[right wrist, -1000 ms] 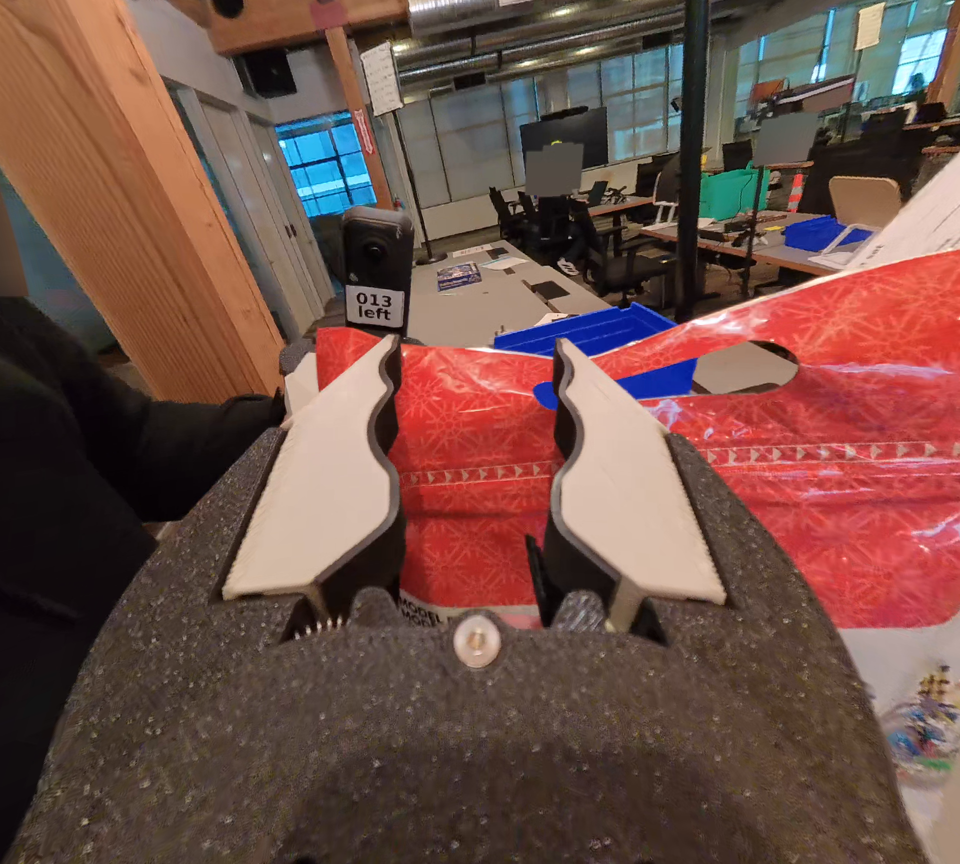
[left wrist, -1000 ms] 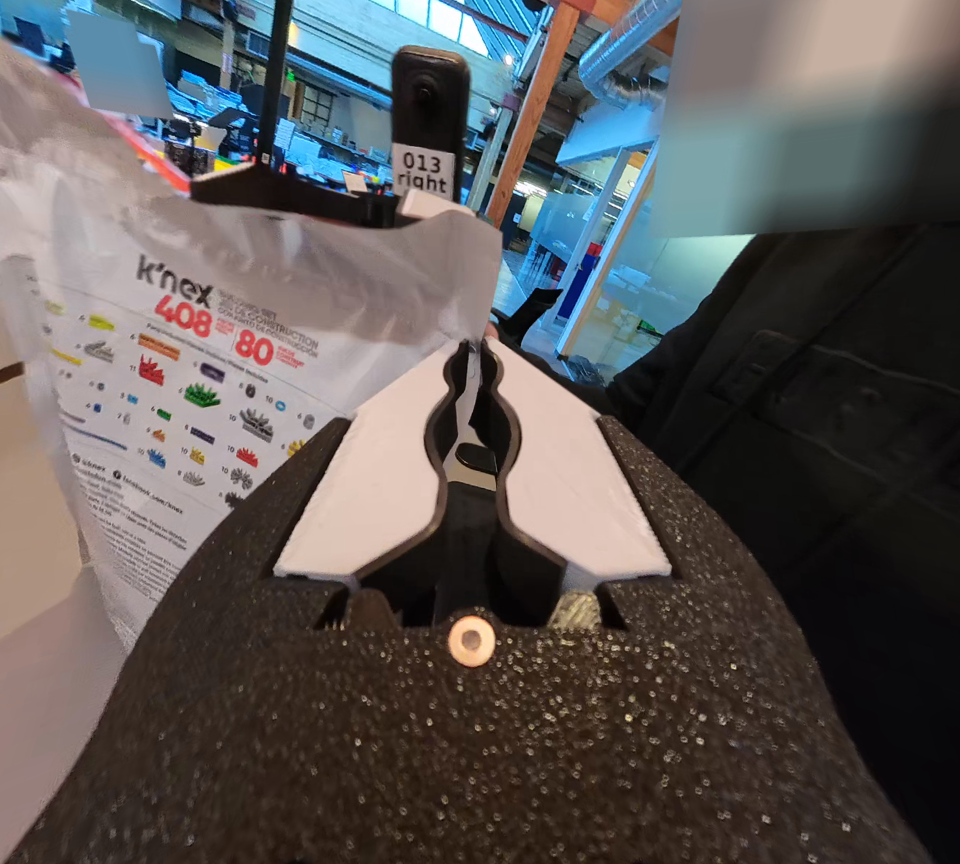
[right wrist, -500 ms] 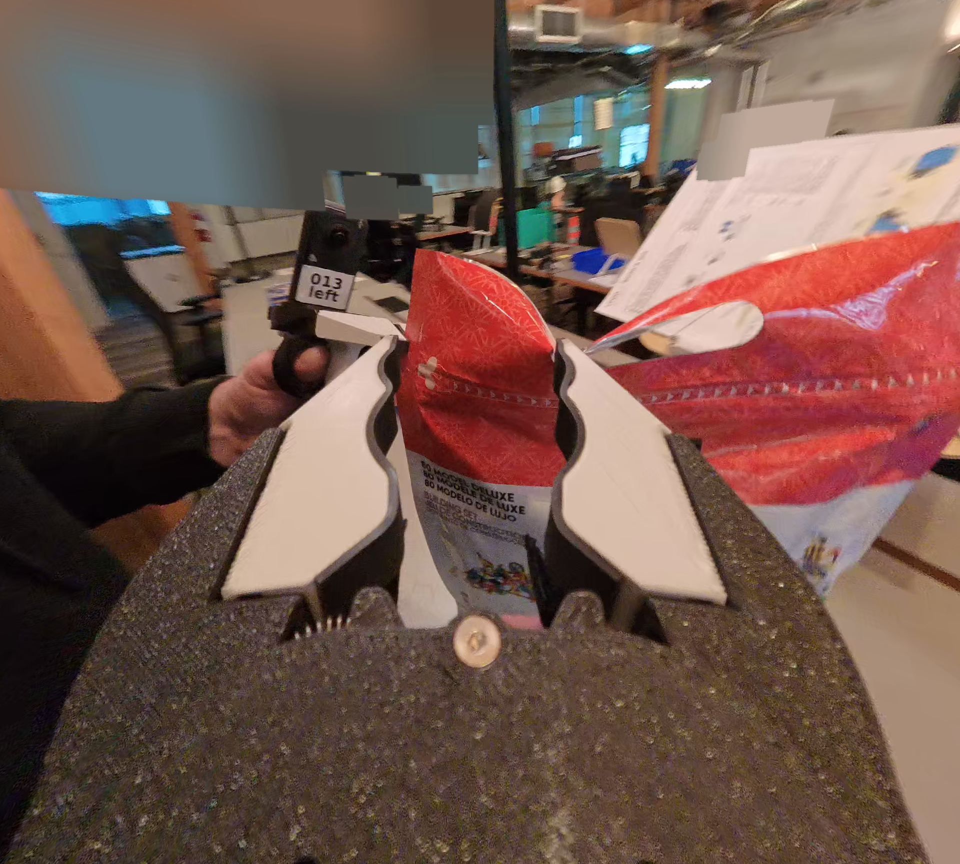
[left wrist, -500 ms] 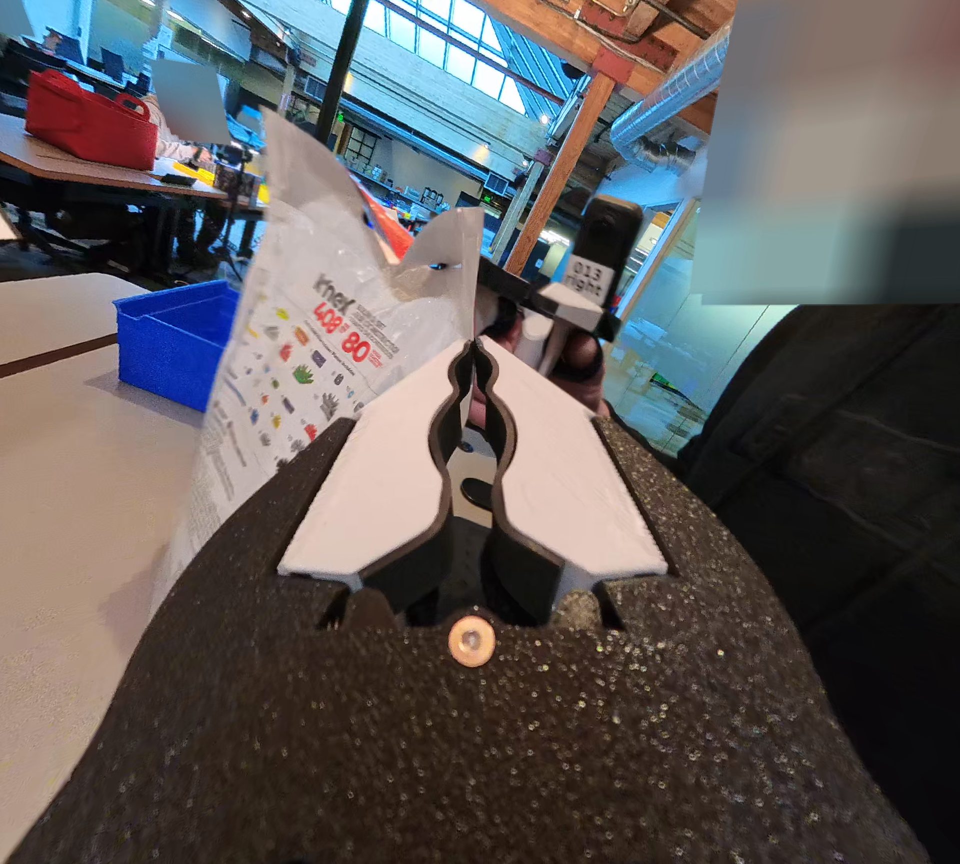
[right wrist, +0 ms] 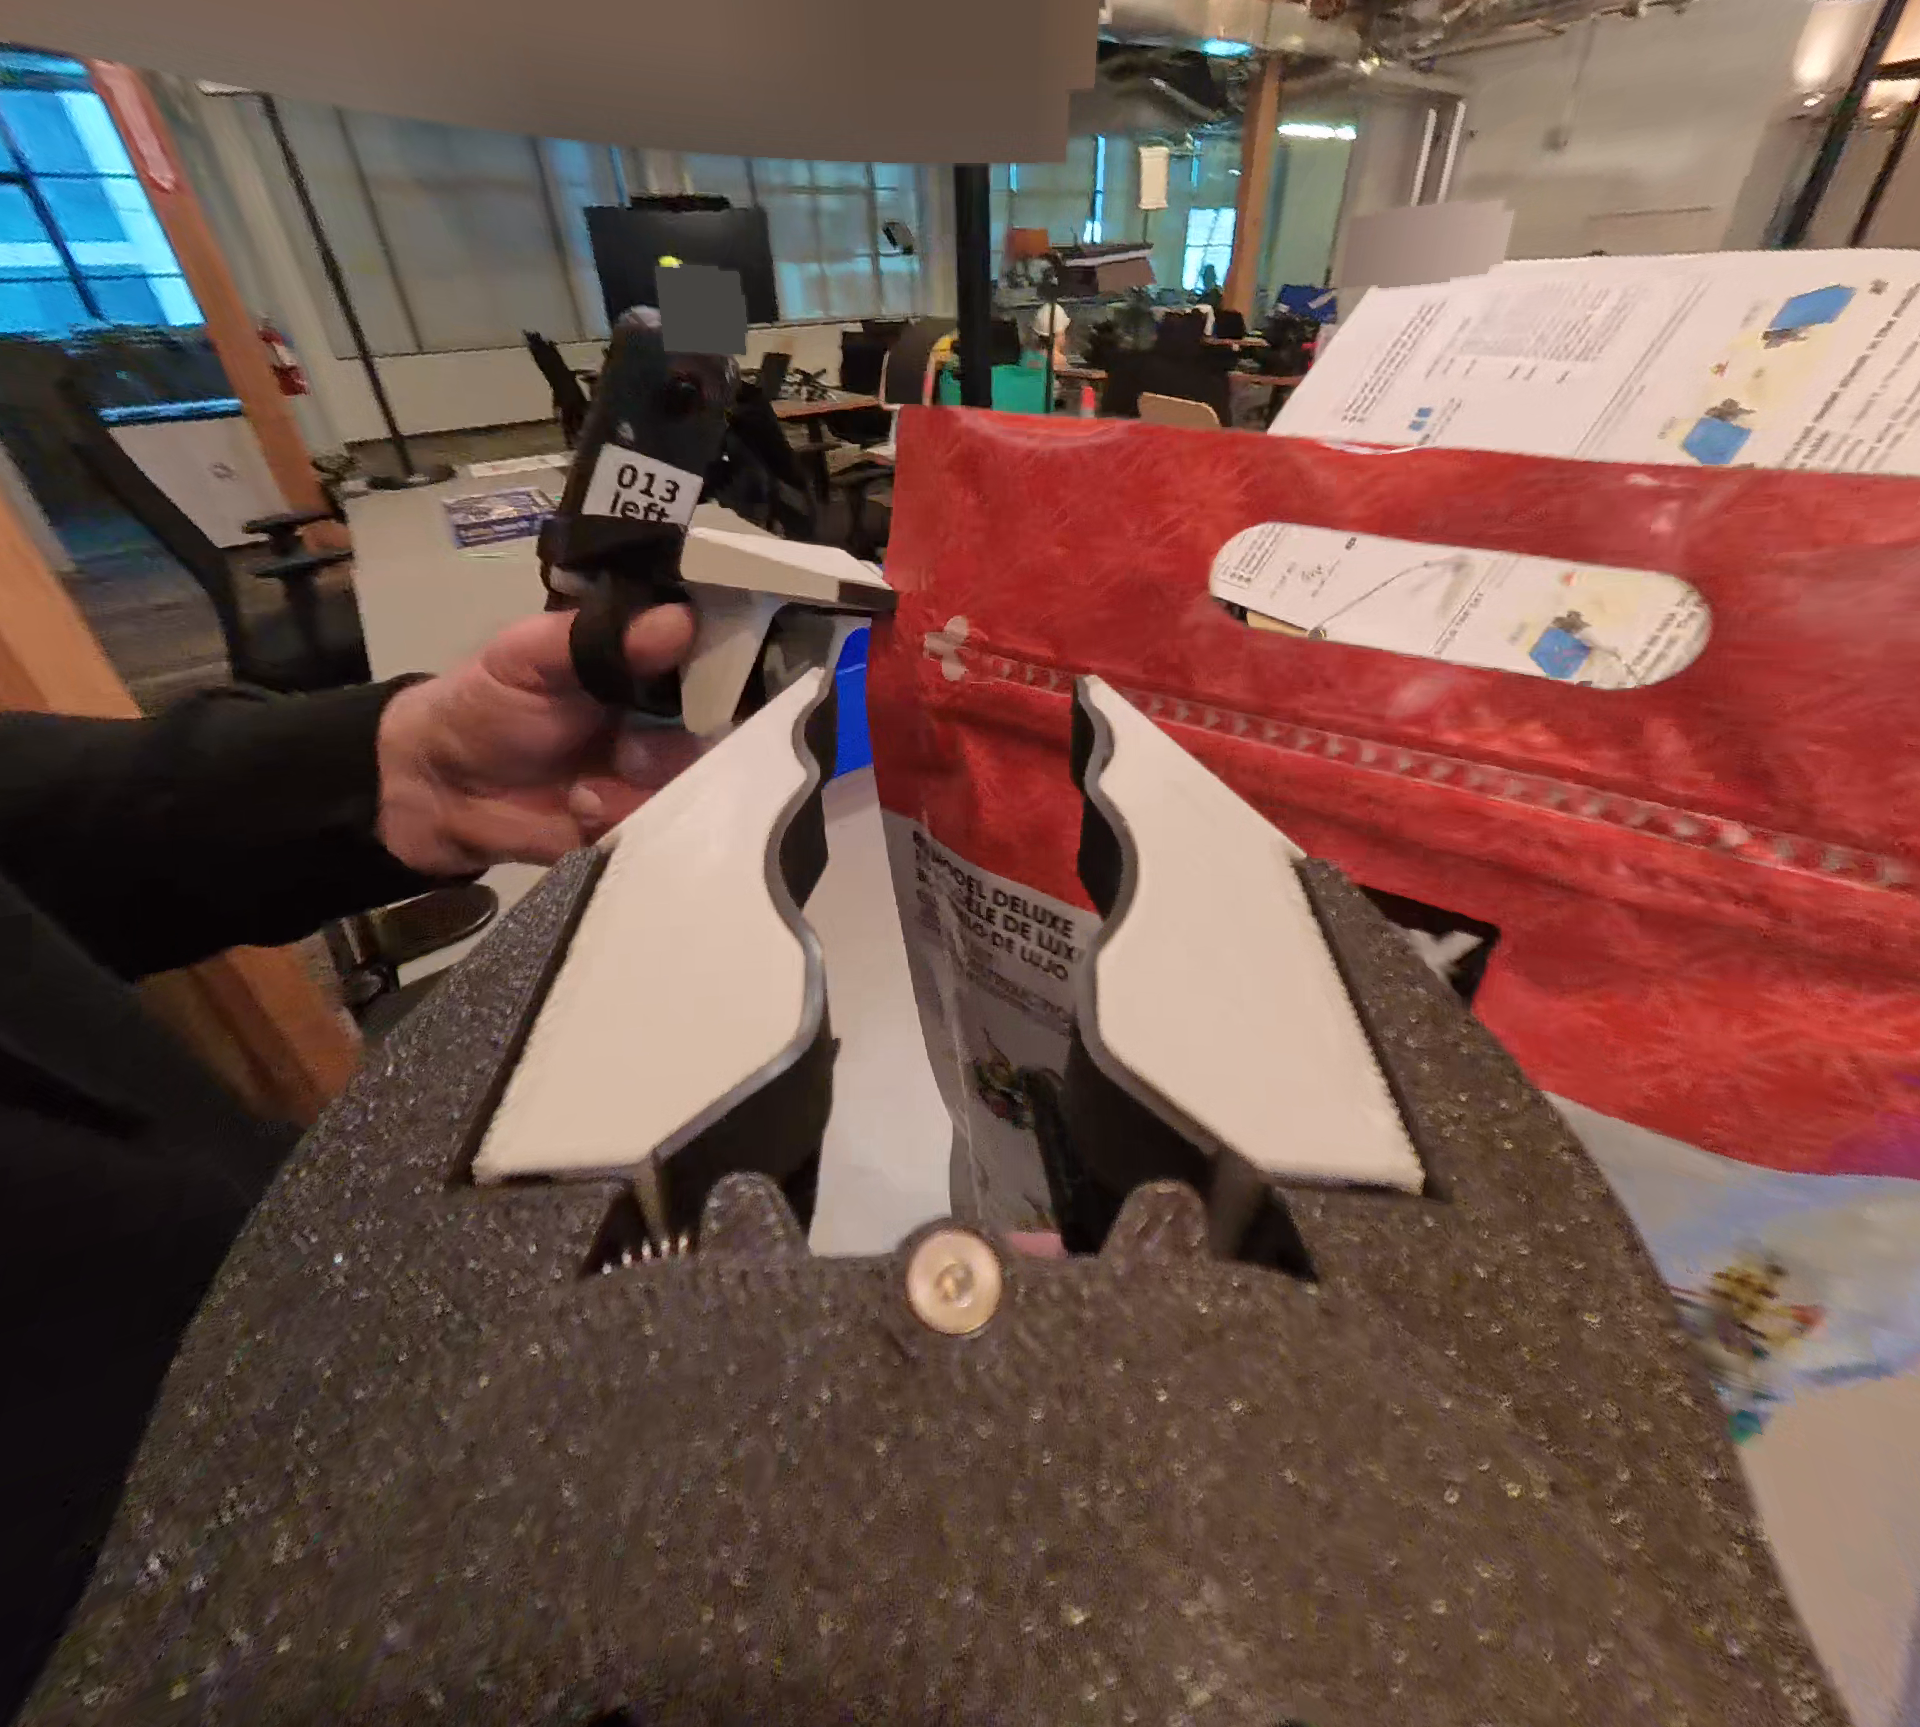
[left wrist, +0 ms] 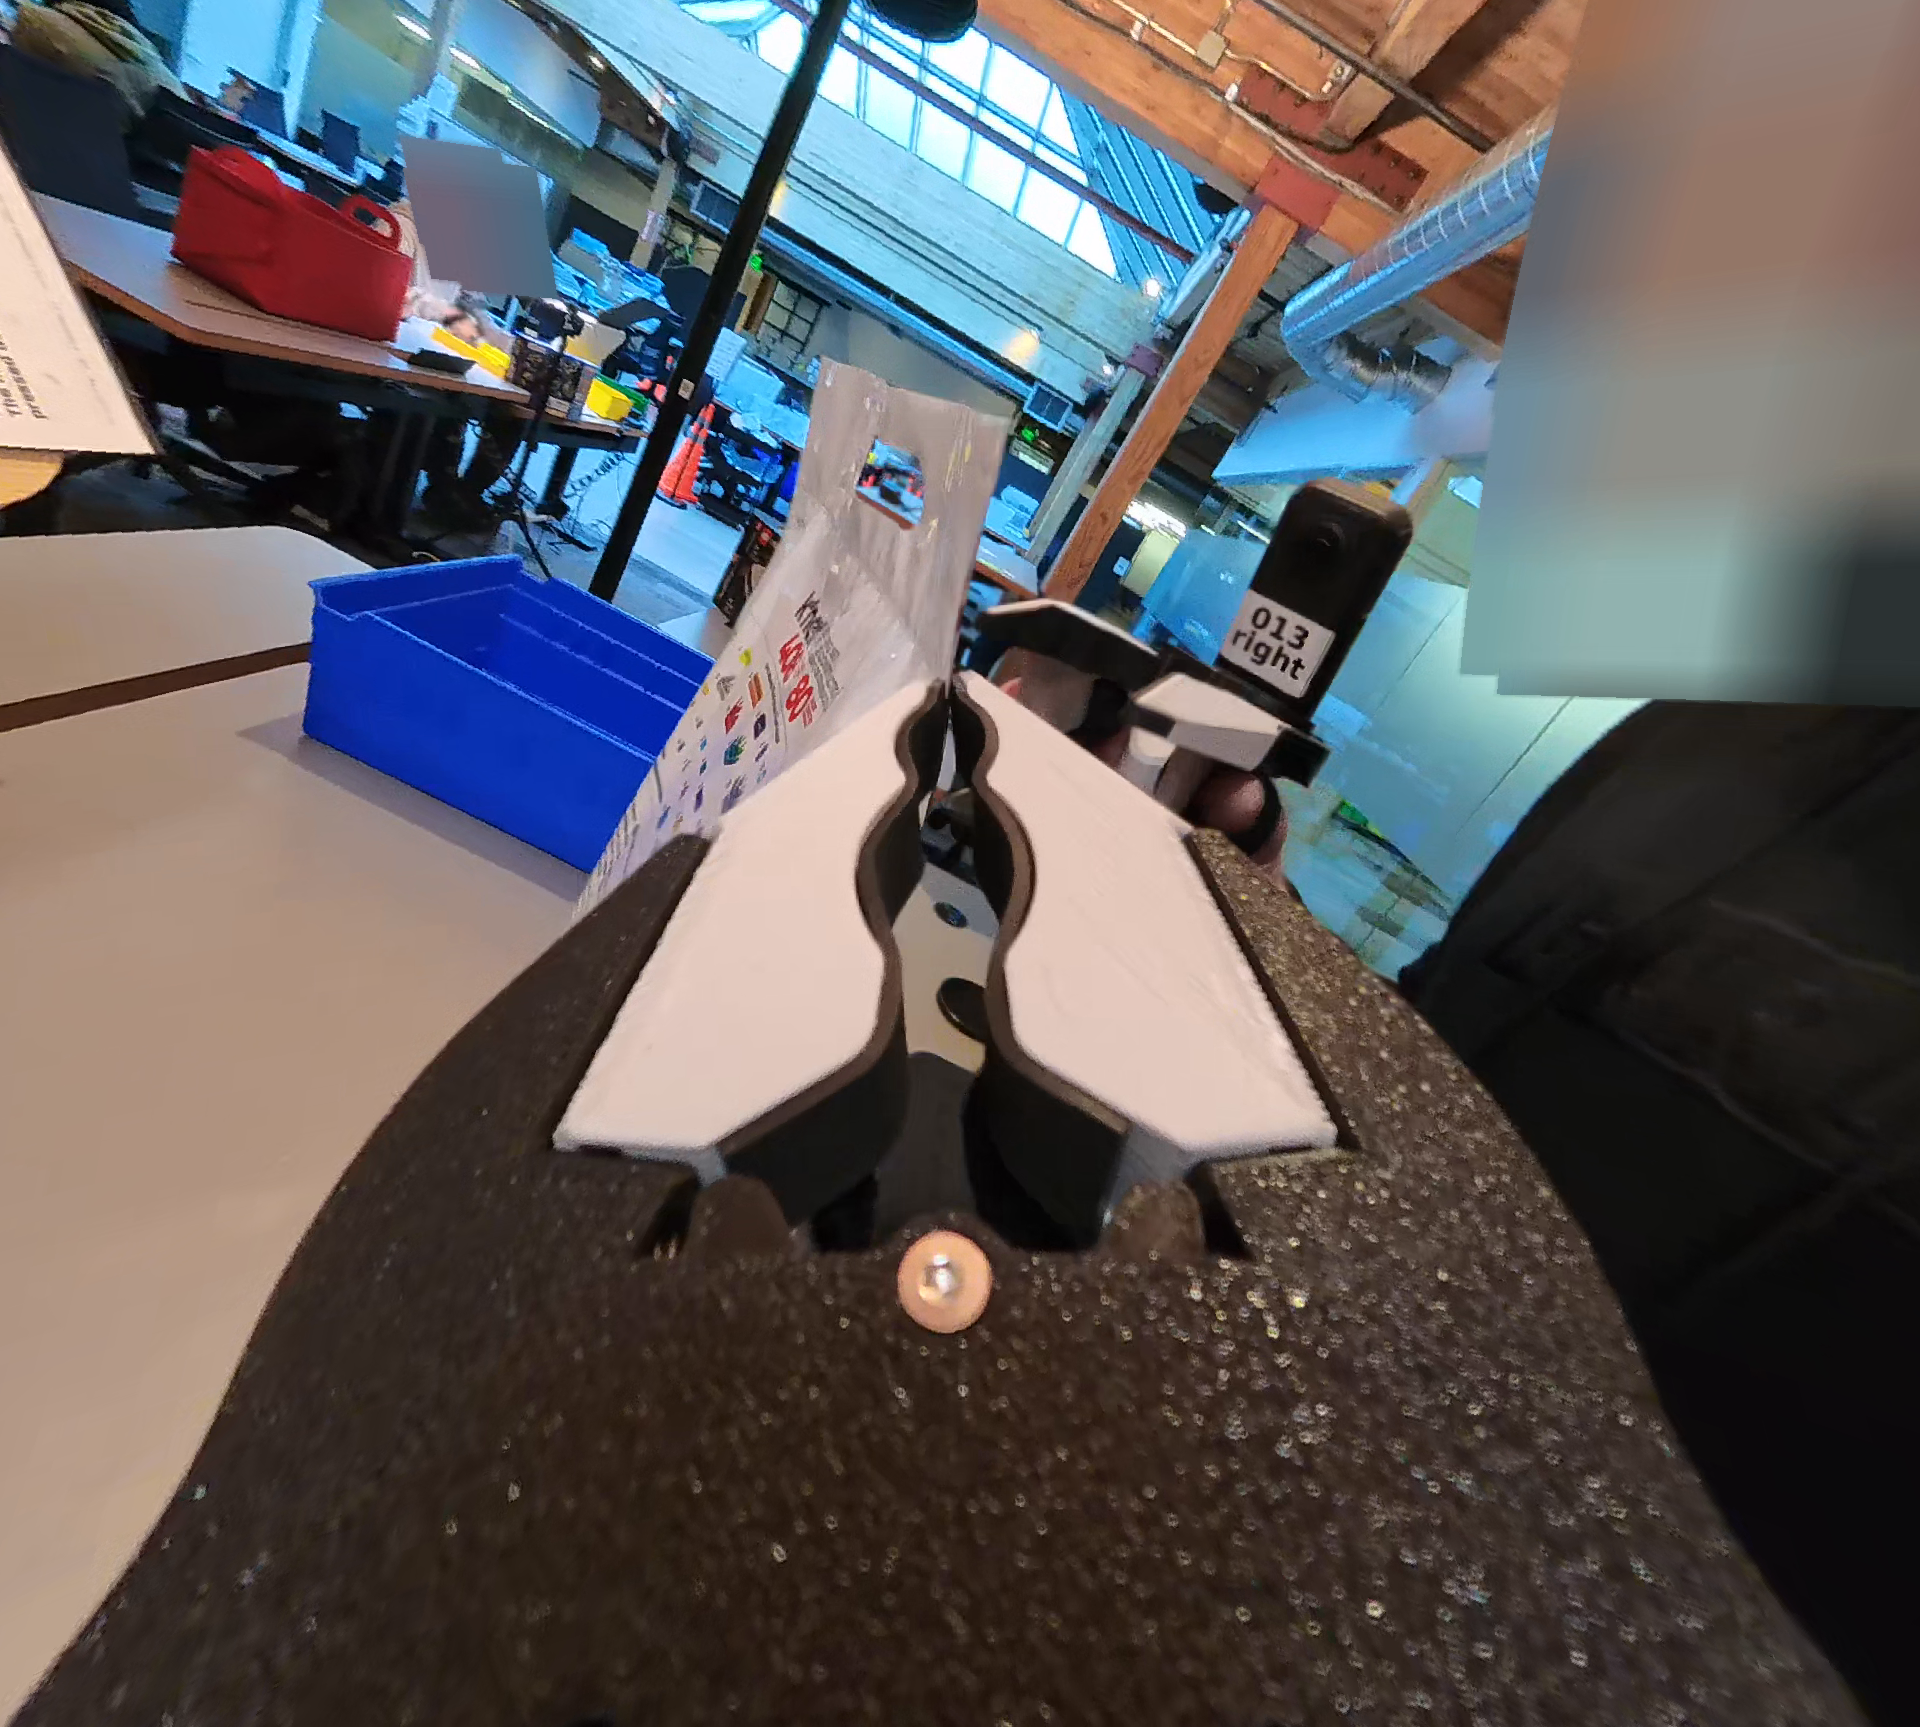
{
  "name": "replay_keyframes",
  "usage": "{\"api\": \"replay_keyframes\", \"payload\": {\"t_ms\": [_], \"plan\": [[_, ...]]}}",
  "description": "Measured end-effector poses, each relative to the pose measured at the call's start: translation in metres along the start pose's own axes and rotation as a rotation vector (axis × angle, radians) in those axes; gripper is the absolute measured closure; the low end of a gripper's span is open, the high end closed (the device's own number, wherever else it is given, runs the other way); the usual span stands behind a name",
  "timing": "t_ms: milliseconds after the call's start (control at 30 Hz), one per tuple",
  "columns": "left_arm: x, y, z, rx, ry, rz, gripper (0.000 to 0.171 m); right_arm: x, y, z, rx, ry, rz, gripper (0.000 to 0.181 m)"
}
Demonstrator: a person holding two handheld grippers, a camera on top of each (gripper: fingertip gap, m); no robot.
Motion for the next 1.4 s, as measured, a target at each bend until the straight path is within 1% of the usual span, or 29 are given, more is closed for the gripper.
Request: {"api": "replay_keyframes", "payload": {"t_ms": [67, 133, 200, 333, 400, 567, 700, 833, 1000, 1200, 1300, 1400], "plan": [[0.002, 0.001, 0.004, 0.022, 0.002, -0.031, 0.171, 0.01, 0.014, -0.009, 0.018, -0.02, -0.015, 0.14], [0.002, 0.001, 0.006, 0.041, 0.006, -0.059, 0.17, 0.016, 0.026, -0.01, 0.057, -0.072, -0.023, 0.14], [0.0, -0.002, 0.002, 0.035, 0.06, -0.081, 0.168, 0.017, 0.034, -0.008, 0.075, -0.088, -0.03, 0.14], [-0.002, -0.009, -0.002, 0.093, 0.096, -0.119, 0.167, 0.018, 0.037, -0.003, 0.087, -0.099, -0.028, 0.144], [-0.002, -0.01, -0.006, 0.092, 0.119, -0.123, 0.171, 0.018, 0.037, -0.003, 0.088, -0.107, -0.03, 0.145], [0.0, -0.008, -0.006, 0.138, 0.119, -0.126, 0.171, 0.02, 0.04, -0.003, 0.084, -0.1, -0.04, 0.144], [0.005, -0.003, -0.003, 0.2, 0.099, -0.122, 0.171, 0.021, 0.039, -0.001, 0.068, -0.071, -0.029, 0.144], [0.009, 0.002, -0.003, 0.269, 0.07, -0.11, 0.171, 0.021, 0.036, 0.002, 0.022, 0.001, -0.002, 0.144], [0.014, 0.008, -0.005, 0.365, -0.011, -0.085, 0.171, 0.02, 0.032, 0.004, -0.037, 0.028, 0.013, 0.151], [0.021, 0.019, -0.005, 0.499, -0.112, -0.059, 0.171, 0.018, 0.023, 0.009, -0.107, 0.096, 0.029, 0.153], [0.024, 0.027, -0.005, 0.56, -0.13, -0.063, 0.171, 0.017, 0.017, 0.011, -0.138, 0.119, 0.041, 0.159], [0.027, 0.037, -0.007, 0.597, -0.136, -0.067, 0.171, 0.014, 0.011, 0.015, -0.133, 0.128, 0.054, 0.162]]}}
Point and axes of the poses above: each gripper's, where its closed fingertips meet, y out along the fingers, x out of its underside, z = x × y across the jaws, the point moved 4 cm from there along -y, back along the fingers, and after that the axes turned 10 degrees about z, right-handed, at the moved point
